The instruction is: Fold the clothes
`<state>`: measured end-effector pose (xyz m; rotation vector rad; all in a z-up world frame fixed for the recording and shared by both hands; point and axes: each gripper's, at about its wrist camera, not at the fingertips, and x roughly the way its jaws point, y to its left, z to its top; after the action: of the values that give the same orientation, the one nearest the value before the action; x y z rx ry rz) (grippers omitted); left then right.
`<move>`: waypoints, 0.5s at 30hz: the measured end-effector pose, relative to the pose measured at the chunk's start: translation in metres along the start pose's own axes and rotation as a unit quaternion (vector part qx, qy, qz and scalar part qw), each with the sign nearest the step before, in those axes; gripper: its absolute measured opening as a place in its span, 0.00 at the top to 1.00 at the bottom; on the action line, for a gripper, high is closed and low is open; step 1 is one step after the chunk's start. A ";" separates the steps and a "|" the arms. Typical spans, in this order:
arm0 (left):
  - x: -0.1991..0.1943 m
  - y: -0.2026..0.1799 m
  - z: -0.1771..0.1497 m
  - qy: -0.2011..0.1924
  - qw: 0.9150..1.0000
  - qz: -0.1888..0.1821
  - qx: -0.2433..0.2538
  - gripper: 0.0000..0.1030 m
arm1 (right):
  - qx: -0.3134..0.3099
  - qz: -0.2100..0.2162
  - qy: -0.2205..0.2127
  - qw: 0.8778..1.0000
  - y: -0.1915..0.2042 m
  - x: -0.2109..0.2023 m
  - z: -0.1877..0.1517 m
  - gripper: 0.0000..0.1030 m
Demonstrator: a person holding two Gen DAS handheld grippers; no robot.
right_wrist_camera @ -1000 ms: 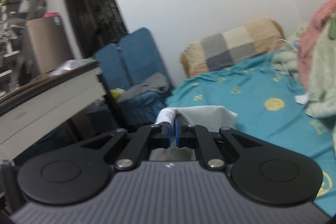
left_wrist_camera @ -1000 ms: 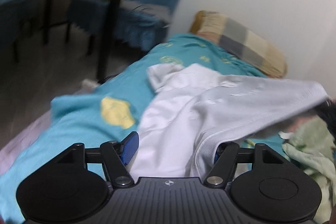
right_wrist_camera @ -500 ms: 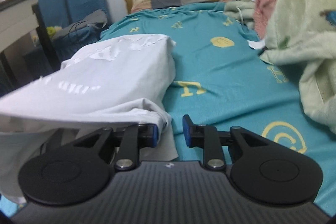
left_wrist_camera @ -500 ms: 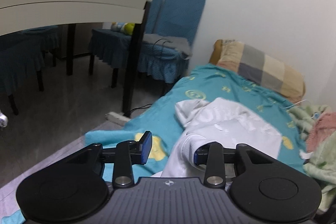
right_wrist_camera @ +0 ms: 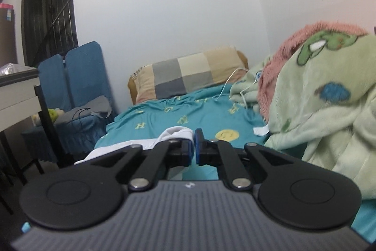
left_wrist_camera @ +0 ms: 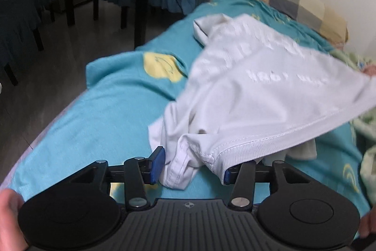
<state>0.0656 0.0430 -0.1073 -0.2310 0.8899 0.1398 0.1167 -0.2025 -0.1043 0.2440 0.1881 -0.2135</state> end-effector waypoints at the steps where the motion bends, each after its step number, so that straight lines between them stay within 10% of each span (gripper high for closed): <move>1: 0.000 -0.002 -0.001 -0.004 1.000 0.002 0.005 0.51 | -0.003 -0.004 0.001 1.000 -0.001 0.001 0.000 0.94; 9: 0.001 0.005 0.020 -0.037 0.998 -0.004 -0.046 0.82 | 0.001 -0.019 0.044 0.999 -0.008 0.016 -0.016 0.94; 15: -0.035 0.011 0.058 -0.144 0.988 -0.008 -0.055 0.88 | -0.017 -0.011 0.014 1.000 0.008 -0.003 -0.006 0.95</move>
<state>0.0853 0.0679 -0.0465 -0.3117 0.5935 0.2022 0.1143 -0.1925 -0.1077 0.2117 0.2222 -0.2293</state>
